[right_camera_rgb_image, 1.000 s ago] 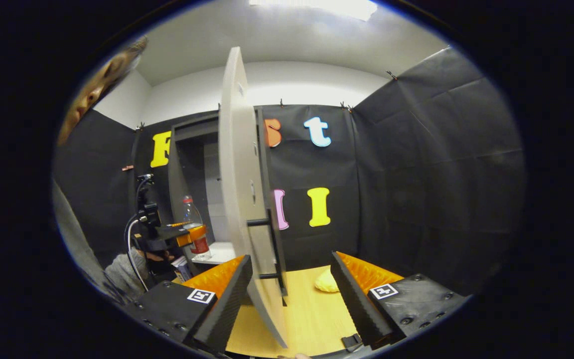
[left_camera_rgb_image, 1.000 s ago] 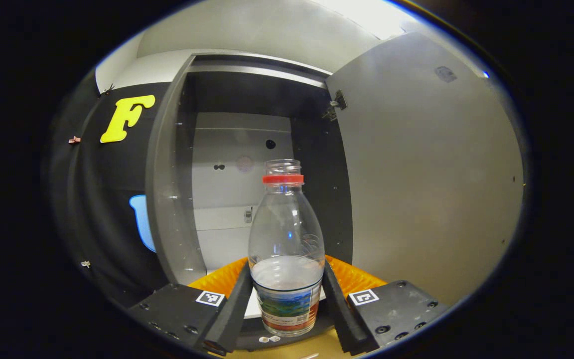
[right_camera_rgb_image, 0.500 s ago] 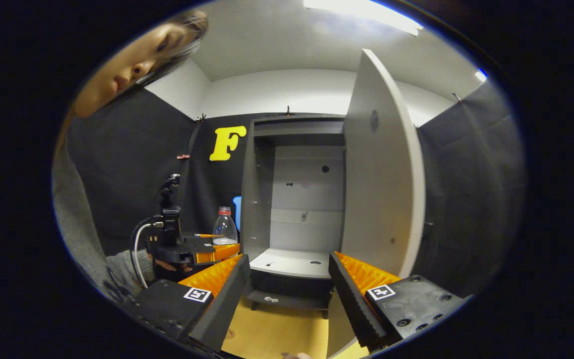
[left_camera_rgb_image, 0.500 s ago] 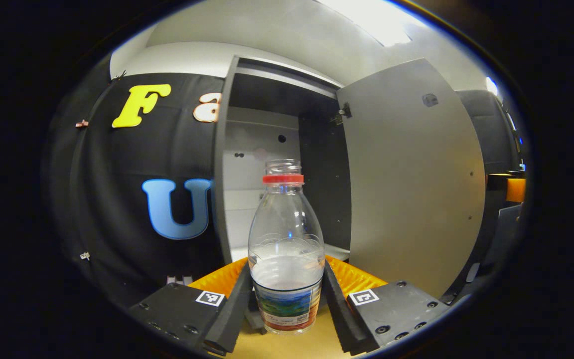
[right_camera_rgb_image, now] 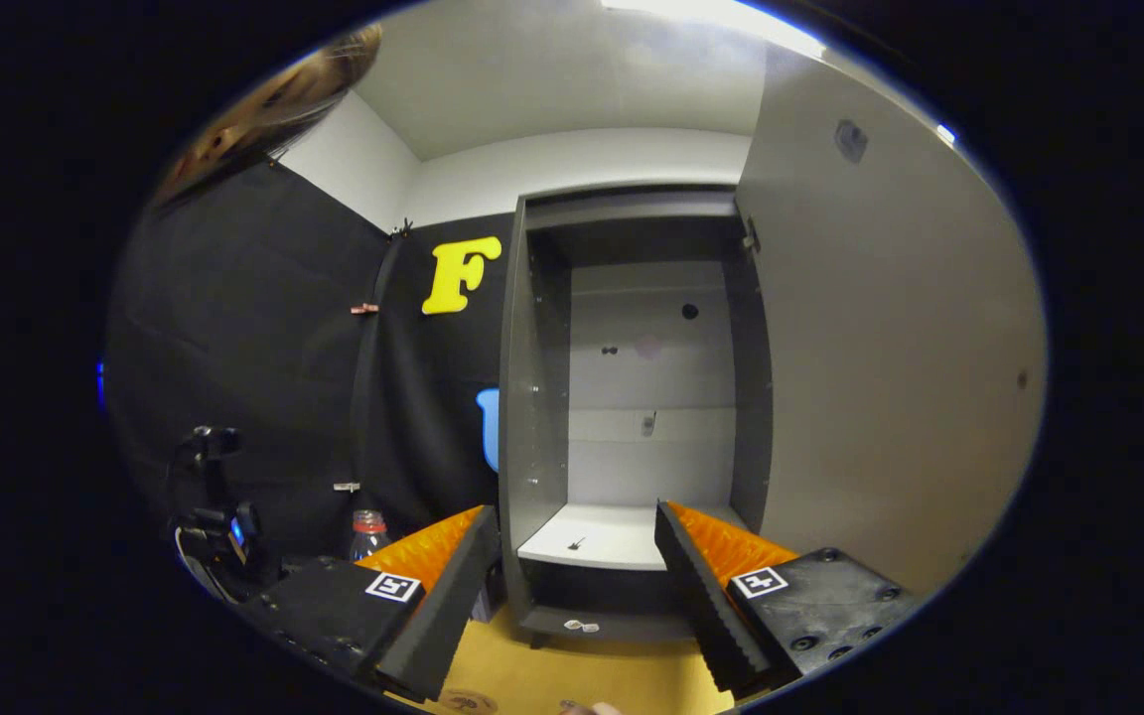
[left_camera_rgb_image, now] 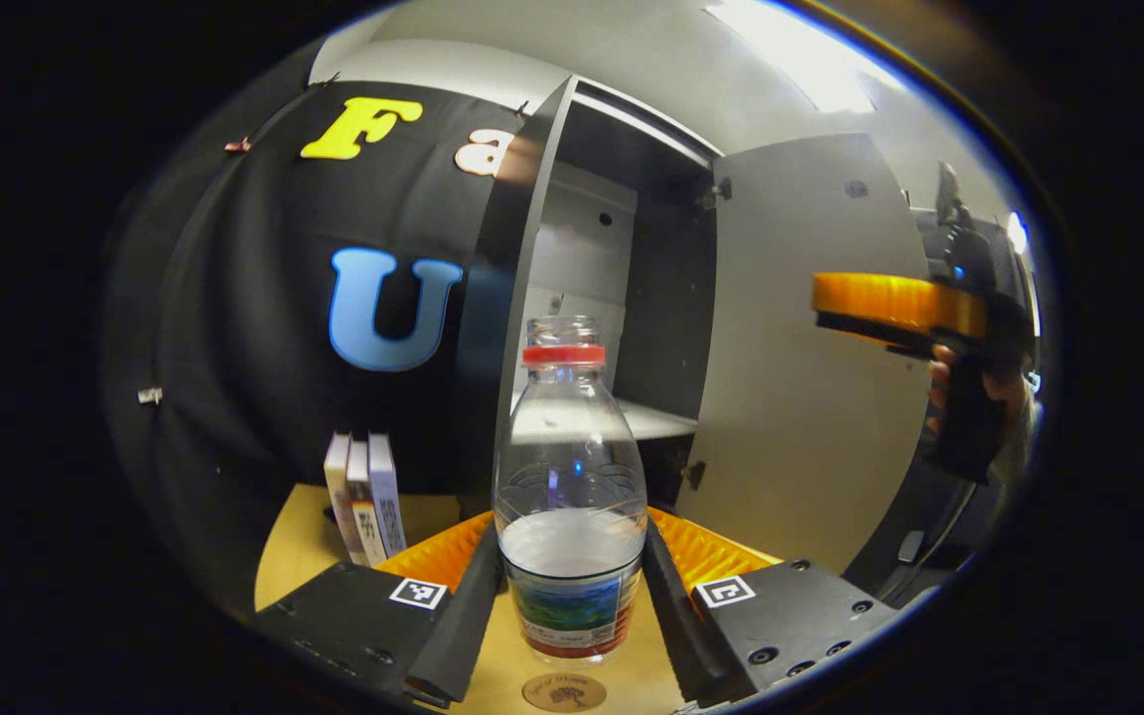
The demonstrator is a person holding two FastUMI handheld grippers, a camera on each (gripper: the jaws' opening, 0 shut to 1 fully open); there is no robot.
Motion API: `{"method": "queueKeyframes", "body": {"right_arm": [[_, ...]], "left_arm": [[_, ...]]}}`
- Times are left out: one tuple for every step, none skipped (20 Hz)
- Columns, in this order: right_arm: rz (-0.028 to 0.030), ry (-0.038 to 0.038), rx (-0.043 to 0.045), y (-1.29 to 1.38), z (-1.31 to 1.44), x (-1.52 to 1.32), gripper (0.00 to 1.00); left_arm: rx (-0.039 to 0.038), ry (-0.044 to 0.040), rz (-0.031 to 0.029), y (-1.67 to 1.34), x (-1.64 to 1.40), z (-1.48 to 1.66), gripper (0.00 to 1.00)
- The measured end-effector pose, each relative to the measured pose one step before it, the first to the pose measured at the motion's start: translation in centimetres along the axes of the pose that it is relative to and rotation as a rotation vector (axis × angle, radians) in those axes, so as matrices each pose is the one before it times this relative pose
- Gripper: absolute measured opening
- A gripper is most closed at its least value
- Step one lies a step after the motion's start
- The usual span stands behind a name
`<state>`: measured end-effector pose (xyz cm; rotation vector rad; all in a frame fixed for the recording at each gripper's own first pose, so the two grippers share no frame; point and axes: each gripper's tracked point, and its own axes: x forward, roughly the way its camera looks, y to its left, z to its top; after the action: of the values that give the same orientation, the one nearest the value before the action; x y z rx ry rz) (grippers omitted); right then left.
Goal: Open the cabinet door with the right hand, grasp the bottle in the cabinet with the left hand and place it on the coaster, then close the cabinet door with the right hand.
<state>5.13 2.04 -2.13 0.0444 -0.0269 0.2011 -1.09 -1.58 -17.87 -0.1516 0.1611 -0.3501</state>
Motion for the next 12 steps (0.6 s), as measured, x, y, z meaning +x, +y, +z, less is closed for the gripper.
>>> {"method": "queueKeyframes", "body": {"right_arm": [[0.01002, 0.02027, 0.00881, 0.407, -1.131, 0.853, 0.98], [0.00645, 0.01317, 0.00445, -0.048, -1.224, 0.736, 0.97], [-0.00143, 0.00554, 0.00036, -0.401, -1.053, 0.558, 0.98], [-0.00511, 0.00527, -0.00019, -0.37, -0.912, 0.414, 0.98], [-0.00323, 0.0051, 0.00028, -0.253, -1.028, 0.493, 0.97], [-0.00376, 0.0067, -0.00071, -0.189, -0.893, 0.363, 0.98], [-0.00359, 0.00676, -0.00398, -0.251, -0.917, 0.326, 0.98], [-0.00621, 0.01043, -0.00556, -0.344, -0.948, 0.359, 0.98], [-0.00446, 0.01266, -0.00211, -0.379, -1.033, 0.388, 0.98], [-0.00186, 0.01577, 0.00436, -0.195, -0.886, 0.376, 0.98], [0.0106, 0.01506, 0.0114, 0.134, -0.791, 0.202, 0.97], [0.0175, 0.00513, 0.0151, 0.349, -0.506, 0.134, 0.98]], "left_arm": [[-0.01416, -0.01189, -0.00974, 0.029, -0.2, -1.642, 0.77], [-0.00898, -0.00771, -0.00198, 0.131, -0.075, -1.611, 0.77], [0.00164, -0.00099, -0.0001, 0.237, 0.021, -1.635, 0.77], [0.01679, 0.00064, 0.00218, 0.182, 0.065, -1.425, 0.77], [0.0256, 0.00046, -0.00079, 0.065, 0.195, -1.234, 0.77], [0.02575, -0.00109, -0.00456, -0.117, 0.246, -1.204, 0.77], [0.01785, -0.00137, -0.01149, -0.365, 0.225, -1.097, 0.77], [0.0056, 0.00265, -0.01121, -0.276, 0.293, -1.341, 0.77], [-0.01062, 0.00946, -0.01186, -0.385, -0.017, -1.689, 0.77], [-0.01699, 0.00991, -0.00853, -0.349, 0.106, -1.285, 0.77], [-0.01583, 0.01046, -0.00169, -0.024, 0.137, -0.96, 0.77], [-0.00443, 0.00101, 0.00403, 0.184, 0.043, -0.838, 0.77]]}}
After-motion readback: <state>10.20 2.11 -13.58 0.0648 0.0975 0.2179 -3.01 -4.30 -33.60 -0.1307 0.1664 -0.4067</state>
